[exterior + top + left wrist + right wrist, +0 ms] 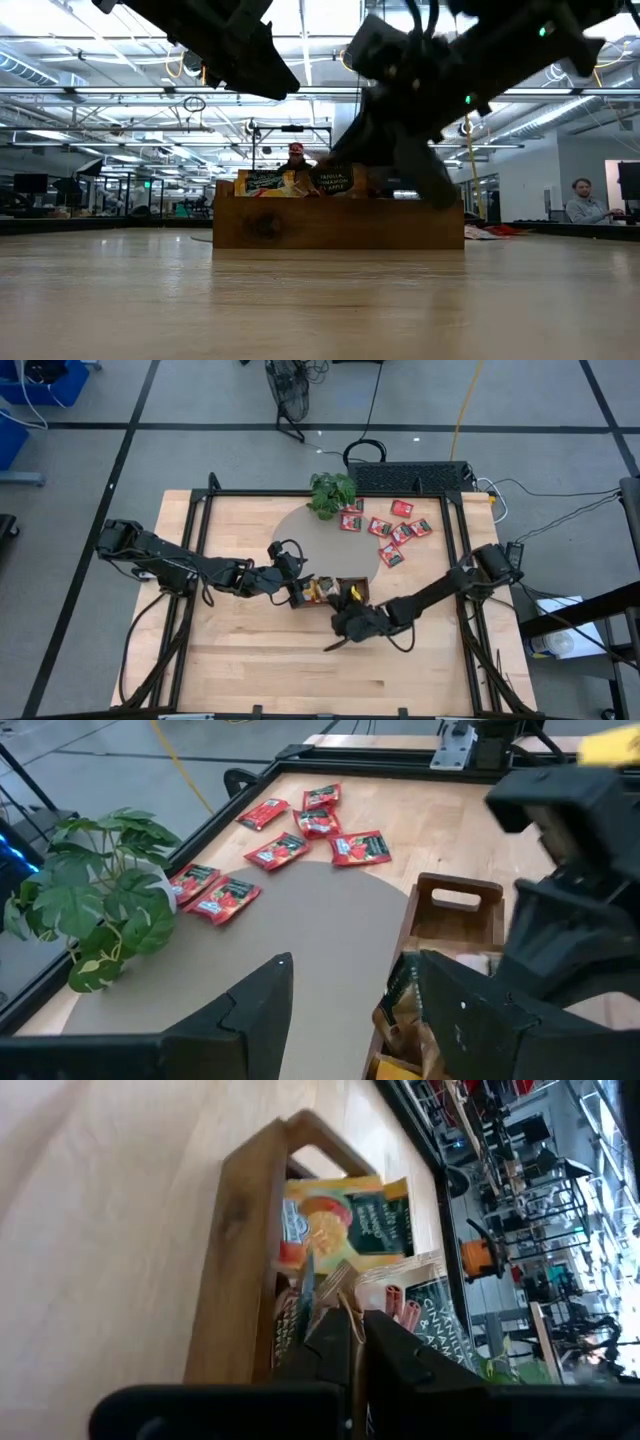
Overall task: Pick & Place Tea
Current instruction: Put the brown tea bag into the middle slot of the wooden organizer
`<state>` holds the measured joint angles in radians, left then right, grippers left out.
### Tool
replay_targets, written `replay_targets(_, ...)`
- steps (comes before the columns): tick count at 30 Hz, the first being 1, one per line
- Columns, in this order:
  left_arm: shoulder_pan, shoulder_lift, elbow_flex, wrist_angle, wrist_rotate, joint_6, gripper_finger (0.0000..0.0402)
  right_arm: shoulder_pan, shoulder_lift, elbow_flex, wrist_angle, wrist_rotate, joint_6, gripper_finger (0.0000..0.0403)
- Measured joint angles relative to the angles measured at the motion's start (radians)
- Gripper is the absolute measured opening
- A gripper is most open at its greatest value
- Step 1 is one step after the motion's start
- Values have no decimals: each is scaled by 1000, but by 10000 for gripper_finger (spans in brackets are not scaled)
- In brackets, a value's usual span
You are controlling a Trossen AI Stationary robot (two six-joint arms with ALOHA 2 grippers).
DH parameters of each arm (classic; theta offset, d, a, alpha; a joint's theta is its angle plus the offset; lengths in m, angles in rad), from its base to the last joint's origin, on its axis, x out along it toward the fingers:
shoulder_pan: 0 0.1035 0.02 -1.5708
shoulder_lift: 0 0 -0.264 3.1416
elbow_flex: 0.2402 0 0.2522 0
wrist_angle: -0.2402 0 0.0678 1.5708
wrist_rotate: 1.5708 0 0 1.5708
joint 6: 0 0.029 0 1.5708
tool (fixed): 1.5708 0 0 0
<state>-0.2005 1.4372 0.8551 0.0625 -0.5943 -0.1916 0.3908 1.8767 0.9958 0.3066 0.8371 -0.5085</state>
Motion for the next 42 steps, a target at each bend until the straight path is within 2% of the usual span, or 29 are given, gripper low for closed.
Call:
replay_targets(5,0,0,0,-17,0,1,216,-25,35,0,23,-7,-4,21)
replay_targets(9,0,0,0,-18,1,-4,216,-28,34,0,22,-54,-3,45)
replay_targets(17,0,0,0,-16,1,-13,216,-23,34,0,35,-54,-4,86)
replay_targets(26,0,0,0,-15,1,-13,216,-31,34,0,158,-53,-55,135)
replay_targets(33,0,0,0,-15,1,-14,216,-31,34,0,191,-43,-88,141)
replay_targets(42,0,0,0,-15,1,-14,216,-10,12,5,198,86,-210,141)
